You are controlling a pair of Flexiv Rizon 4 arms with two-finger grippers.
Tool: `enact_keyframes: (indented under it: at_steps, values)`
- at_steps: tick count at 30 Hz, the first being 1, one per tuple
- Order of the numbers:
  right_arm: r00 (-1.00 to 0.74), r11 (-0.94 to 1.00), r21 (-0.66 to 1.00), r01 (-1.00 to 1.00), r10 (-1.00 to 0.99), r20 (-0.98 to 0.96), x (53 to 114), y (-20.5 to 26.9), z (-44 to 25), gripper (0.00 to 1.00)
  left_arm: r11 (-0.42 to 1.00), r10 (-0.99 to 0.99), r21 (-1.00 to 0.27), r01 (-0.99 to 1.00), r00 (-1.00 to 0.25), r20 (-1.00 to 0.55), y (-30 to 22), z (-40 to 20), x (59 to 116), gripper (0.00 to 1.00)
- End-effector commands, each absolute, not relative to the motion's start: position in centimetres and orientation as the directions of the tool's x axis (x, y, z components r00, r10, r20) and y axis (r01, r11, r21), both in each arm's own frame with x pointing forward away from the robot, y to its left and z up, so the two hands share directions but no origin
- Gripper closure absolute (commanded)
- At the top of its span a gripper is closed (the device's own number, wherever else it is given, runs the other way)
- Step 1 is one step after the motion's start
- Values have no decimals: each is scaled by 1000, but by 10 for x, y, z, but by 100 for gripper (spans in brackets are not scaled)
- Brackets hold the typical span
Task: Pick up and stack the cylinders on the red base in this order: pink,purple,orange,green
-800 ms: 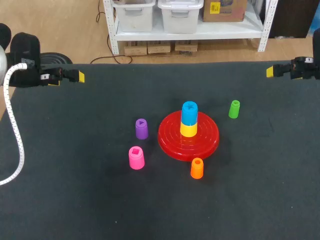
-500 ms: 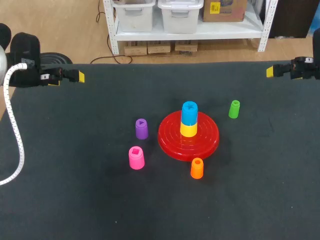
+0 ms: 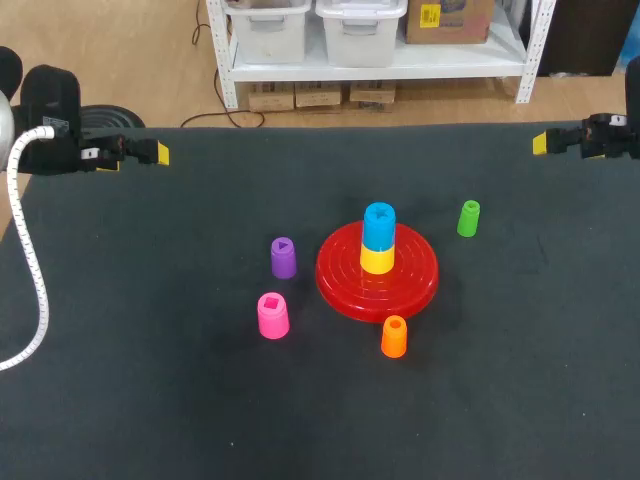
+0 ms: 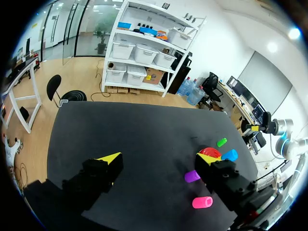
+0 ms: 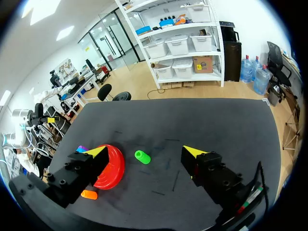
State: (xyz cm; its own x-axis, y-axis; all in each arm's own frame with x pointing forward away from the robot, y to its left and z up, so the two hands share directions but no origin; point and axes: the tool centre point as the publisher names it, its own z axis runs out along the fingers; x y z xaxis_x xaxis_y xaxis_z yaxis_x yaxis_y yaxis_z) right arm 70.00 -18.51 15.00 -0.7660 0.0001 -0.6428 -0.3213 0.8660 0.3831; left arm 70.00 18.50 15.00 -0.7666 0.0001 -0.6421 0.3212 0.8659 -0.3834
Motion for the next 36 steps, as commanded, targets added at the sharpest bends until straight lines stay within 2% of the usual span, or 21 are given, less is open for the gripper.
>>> enact_keyframes:
  at_steps: [1,9,12,15,21,29,36]
  values:
    - [-766,866,383,-321,0,-643,700,-185,150,0,866,0,-383,321,-767,-642,185,150,700,0]
    - [-766,866,383,-321,0,-643,700,-185,150,0,855,16,-387,345,-763,-646,184,155,699,0]
    - [-766,866,383,-321,0,-643,700,-185,150,0,796,104,-382,469,-728,-677,180,165,696,0]
    - [-766,866,383,-321,0,-643,700,-185,150,0,731,230,-322,601,-662,-713,175,175,690,0]
    - [-766,866,383,-321,0,-643,700,-185,150,0,465,530,-103,879,-370,-763,160,208,678,0]
    - [-766,866,383,-321,0,-643,700,-185,150,0,194,746,183,964,-24,-665,141,210,675,0]
    - [-766,866,383,-321,0,-643,700,-185,150,0,-11,790,258,966,166,-590,124,200,660,0]
